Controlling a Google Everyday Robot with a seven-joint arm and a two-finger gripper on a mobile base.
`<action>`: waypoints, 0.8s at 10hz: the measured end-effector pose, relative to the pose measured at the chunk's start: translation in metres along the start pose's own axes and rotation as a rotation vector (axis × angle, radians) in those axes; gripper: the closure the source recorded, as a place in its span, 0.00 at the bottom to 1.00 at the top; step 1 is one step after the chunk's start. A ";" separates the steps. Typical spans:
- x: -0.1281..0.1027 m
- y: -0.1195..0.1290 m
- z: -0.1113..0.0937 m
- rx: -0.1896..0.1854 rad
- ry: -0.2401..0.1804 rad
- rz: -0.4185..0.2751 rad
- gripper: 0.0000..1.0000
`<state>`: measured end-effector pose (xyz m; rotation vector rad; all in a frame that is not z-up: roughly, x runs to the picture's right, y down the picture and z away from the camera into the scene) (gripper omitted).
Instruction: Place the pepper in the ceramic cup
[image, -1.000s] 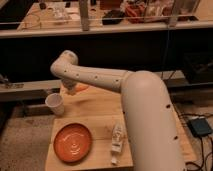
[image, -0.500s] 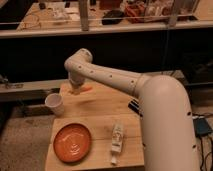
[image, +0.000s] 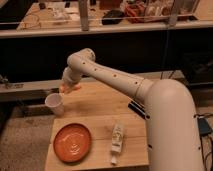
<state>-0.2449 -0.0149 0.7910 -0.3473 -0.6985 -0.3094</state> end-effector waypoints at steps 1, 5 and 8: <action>-0.015 -0.005 -0.002 0.019 -0.058 -0.019 1.00; -0.049 -0.013 -0.003 0.045 -0.259 -0.057 1.00; -0.069 -0.012 0.002 0.037 -0.461 -0.062 1.00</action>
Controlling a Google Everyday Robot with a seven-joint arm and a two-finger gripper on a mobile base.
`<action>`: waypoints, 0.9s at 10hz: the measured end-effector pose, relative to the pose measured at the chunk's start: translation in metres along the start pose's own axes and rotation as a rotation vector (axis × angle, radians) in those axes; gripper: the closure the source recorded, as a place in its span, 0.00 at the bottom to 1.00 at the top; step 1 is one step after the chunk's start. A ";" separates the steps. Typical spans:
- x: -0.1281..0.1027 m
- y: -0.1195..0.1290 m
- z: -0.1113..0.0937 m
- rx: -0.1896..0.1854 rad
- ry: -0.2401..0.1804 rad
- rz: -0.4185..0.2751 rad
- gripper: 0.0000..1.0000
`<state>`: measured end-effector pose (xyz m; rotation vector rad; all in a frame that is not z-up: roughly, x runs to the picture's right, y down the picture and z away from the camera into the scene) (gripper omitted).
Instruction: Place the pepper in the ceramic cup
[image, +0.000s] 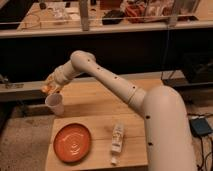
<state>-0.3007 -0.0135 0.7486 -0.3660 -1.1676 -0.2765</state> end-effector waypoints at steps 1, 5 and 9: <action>-0.003 0.001 0.003 -0.002 -0.032 0.006 1.00; -0.030 0.022 0.010 -0.050 -0.097 0.034 1.00; -0.020 0.044 0.010 -0.061 -0.090 0.118 1.00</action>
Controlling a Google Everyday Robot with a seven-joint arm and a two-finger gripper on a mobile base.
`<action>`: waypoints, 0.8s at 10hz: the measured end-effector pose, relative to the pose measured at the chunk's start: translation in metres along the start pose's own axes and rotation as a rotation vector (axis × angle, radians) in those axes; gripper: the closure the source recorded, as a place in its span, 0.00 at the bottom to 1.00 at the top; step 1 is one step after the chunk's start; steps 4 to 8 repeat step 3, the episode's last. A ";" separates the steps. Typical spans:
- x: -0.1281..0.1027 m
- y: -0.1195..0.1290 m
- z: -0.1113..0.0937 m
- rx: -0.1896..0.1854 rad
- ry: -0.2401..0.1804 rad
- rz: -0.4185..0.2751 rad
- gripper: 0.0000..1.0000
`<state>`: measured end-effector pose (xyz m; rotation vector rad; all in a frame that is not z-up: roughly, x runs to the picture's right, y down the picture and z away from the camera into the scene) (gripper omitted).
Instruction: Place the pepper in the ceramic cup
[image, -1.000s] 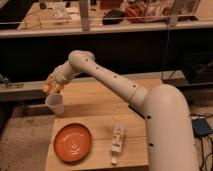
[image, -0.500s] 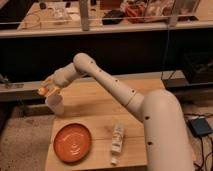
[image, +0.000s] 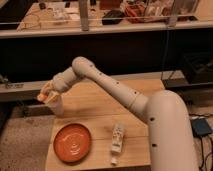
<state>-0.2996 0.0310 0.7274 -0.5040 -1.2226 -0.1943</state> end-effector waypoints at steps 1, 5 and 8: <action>0.004 0.001 0.004 -0.001 -0.005 0.003 1.00; 0.012 0.000 0.006 0.001 -0.007 0.004 1.00; 0.012 0.000 0.006 0.001 -0.007 0.004 1.00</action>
